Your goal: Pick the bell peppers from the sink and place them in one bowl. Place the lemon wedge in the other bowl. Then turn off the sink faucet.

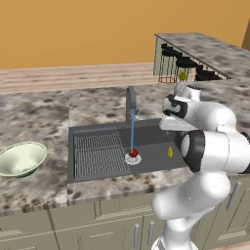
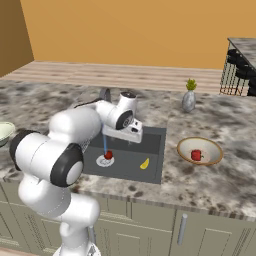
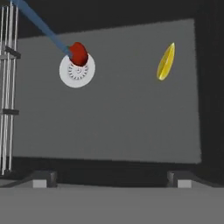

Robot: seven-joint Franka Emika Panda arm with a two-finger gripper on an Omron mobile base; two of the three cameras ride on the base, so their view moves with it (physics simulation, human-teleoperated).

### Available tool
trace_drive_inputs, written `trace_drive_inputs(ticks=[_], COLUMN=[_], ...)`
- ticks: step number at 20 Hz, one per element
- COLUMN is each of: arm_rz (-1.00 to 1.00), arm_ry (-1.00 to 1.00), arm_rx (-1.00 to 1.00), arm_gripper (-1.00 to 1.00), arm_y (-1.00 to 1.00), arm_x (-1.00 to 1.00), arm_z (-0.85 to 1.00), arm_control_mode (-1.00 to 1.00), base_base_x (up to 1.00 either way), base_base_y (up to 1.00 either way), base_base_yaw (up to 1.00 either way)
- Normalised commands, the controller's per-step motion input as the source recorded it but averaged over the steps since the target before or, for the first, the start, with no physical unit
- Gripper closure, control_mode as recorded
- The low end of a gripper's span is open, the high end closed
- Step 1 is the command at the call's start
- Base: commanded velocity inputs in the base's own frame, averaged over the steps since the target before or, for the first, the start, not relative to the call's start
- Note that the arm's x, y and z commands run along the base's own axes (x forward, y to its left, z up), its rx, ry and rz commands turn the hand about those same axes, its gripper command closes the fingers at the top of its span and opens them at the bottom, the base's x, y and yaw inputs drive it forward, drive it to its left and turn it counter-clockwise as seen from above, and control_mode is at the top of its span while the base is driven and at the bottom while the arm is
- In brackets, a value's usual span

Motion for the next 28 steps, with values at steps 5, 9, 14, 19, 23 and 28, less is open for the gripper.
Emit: trace_drive_inputs(ticks=[5,9,14,19,23,28], arm_rz=[0.2,0.17,0.05,0.11,0.04,0.0], arm_ry=[-0.16,-0.17,0.0,0.0,-0.01,-0.01], arm_rx=[0.05,0.0,0.0,0.0,0.0,0.0], arm_gripper=[-1.0,-1.0,-1.0,-1.0,-1.0,-1.0], arm_y=[0.47,0.34,0.03,-0.02,0.0,0.13], arm_x=[0.15,0.22,0.24,0.24,0.34,0.38], arm_z=[-0.47,-0.33,-0.05,-0.15,-0.31,-0.27], arm_control_mode=[-1.0,-1.0,-1.0,-1.0,-1.0,-1.0], base_base_x=[0.0,0.0,0.0,0.0,0.0,0.0], base_base_y=[0.0,0.0,0.0,0.0,0.0,0.0], base_base_yaw=[0.0,0.0,0.0,0.0,0.0,0.0])
